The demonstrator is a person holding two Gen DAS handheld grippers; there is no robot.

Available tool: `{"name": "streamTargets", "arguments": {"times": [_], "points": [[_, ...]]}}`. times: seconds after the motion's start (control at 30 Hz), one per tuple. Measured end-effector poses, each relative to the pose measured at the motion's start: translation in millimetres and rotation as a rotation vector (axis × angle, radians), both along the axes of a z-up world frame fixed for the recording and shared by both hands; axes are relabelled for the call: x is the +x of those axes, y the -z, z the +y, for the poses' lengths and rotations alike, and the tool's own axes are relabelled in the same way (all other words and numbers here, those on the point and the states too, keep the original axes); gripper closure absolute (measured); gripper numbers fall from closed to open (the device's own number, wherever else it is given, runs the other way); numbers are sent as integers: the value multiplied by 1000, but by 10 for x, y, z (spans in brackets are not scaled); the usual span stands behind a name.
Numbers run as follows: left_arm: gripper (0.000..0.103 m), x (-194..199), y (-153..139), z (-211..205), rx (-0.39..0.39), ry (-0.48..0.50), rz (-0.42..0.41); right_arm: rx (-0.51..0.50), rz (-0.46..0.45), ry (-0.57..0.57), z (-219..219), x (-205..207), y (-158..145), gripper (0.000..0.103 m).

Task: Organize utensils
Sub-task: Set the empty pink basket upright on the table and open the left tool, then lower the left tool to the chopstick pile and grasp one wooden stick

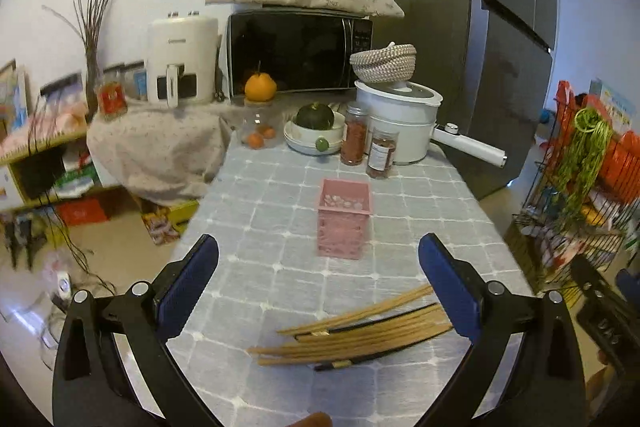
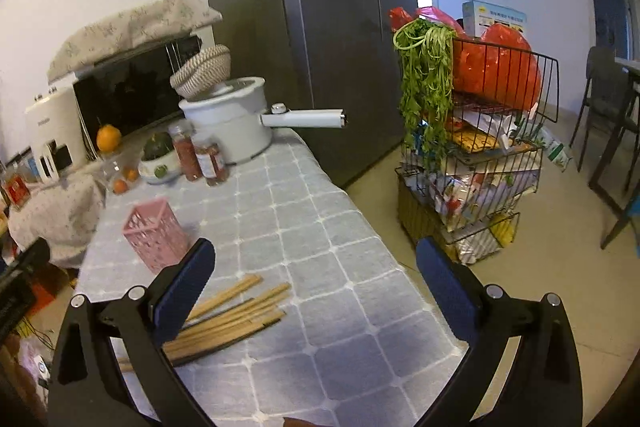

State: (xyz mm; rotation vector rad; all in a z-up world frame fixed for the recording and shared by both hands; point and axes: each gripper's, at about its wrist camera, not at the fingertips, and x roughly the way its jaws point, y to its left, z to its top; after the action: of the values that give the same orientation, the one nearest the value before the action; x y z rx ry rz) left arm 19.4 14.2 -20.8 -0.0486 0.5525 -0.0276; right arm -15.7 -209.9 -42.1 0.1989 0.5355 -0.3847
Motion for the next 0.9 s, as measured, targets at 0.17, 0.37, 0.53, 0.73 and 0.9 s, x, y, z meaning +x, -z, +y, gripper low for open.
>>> {"name": "streamTargets", "arguments": {"times": [0.17, 0.37, 0.53, 0.73, 0.9], "points": [[9, -17, 21, -77, -14, 32, 6, -46, -10, -26, 90, -18, -31, 5], [9, -51, 10, -107, -35, 51, 3, -30, 12, -32, 61, 7, -13, 5], [7, 34, 127, -171, 8, 70, 57, -45, 11, -21, 36, -10, -6, 5], [7, 461, 415, -394, 61, 240, 252, 35, 9, 73, -268, -73, -15, 5], [17, 811, 498, -702, 70, 379, 355, 197, 36, 82, -628, -95, 73, 5]]}}
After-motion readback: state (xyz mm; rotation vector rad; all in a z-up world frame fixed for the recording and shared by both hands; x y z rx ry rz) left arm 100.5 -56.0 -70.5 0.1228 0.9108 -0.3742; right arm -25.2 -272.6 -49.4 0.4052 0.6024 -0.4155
